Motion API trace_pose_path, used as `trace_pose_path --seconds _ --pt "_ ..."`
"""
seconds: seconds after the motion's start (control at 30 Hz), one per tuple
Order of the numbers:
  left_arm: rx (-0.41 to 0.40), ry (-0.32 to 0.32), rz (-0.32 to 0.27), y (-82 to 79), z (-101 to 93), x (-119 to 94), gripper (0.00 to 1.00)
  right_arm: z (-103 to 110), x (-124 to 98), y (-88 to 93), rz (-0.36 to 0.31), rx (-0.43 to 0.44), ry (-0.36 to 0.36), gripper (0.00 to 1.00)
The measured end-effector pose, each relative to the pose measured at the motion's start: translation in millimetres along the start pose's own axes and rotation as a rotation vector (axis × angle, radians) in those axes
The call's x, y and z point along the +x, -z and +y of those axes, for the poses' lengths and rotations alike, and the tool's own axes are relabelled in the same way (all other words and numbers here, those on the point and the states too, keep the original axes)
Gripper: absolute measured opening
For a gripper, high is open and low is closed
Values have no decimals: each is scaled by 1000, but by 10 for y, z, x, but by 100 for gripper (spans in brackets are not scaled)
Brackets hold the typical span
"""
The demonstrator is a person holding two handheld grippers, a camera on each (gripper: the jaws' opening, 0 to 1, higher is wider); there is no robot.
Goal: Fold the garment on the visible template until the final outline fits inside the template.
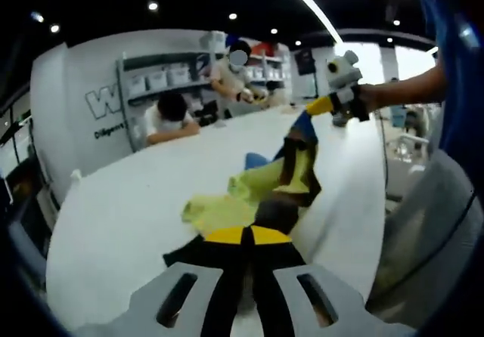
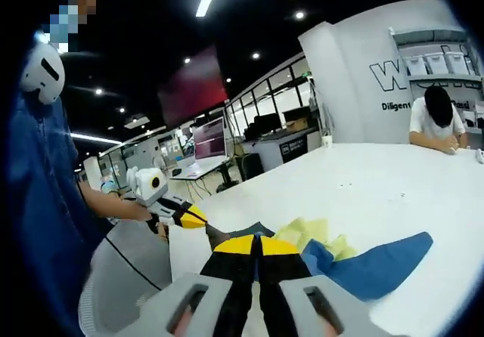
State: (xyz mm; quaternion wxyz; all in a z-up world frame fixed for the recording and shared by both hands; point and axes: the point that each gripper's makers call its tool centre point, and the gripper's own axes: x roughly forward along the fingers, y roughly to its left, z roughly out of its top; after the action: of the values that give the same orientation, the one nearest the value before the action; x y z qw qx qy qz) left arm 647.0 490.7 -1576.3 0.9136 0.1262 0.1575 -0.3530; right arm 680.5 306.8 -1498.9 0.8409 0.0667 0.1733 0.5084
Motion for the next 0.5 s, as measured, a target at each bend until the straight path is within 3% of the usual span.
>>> trace_pose_path --seconds 0.07,0.1,0.27,0.5 --pt "13 5 34 105 -35 21 10 0 2 1 0 3 -2 0" --pt "50 5 86 198 -79 21 13 -3 10 -3 -1 12 -7 0" --pt "108 36 124 322 -132 -12 18 7 34 24 10 13 -14 0" --pt "127 146 189 504 -365 -28 27 -7 38 -1 -2 21 -20 0"
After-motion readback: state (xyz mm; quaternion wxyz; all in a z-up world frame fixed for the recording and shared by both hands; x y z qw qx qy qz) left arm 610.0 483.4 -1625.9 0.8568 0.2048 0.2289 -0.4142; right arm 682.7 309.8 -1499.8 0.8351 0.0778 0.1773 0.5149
